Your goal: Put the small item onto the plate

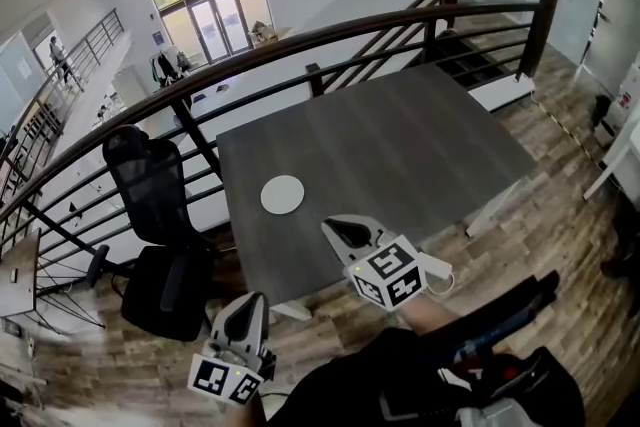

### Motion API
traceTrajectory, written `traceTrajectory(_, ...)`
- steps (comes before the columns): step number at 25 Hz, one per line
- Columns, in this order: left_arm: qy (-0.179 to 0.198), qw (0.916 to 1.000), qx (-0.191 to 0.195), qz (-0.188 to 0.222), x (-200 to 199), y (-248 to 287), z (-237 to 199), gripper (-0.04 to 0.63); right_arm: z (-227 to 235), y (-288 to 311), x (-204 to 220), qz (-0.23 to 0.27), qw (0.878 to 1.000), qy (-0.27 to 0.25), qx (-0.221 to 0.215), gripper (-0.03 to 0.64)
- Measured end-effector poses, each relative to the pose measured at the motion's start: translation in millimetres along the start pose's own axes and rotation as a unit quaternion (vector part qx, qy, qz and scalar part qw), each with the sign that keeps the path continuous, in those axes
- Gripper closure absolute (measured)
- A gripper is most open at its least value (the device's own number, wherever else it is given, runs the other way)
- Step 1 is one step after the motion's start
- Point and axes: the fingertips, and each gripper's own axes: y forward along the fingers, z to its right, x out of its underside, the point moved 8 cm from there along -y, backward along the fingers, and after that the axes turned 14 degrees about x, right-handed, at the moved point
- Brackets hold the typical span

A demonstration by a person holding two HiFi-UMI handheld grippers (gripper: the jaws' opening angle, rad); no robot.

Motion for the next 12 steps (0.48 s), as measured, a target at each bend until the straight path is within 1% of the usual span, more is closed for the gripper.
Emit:
traceTrajectory(2, 0.004, 1.0000, -0.004, 0.000, -5.3, 18.6, 8.1, 0.592, 18.1, -8.7, -5.5, 0.003, 1.000, -0.002, -0.003, 0.615)
traceTrajectory(4, 0.004, 0.9999, -0.009, 0.002, -9.6, 28.2, 10.5, 0.592, 25.9, -12.1, -9.3, 0.002, 1.000, -0.002, -0.009, 0.615)
traceTrajectory(8, 0.009, 0.9999, -0.006, 0.000, -12.6, 36.3, 14.5, 0.592, 32.8, -17.7, -12.9, 0.007, 1.000, -0.004, -0.012, 0.615)
traceTrajectory(12, 0.004, 0.9998, -0.020, 0.003, -10.1, 33.9, 13.3, 0.592, 31.8, -20.5, -12.7, 0.009, 1.000, -0.007, -0.018, 0.615)
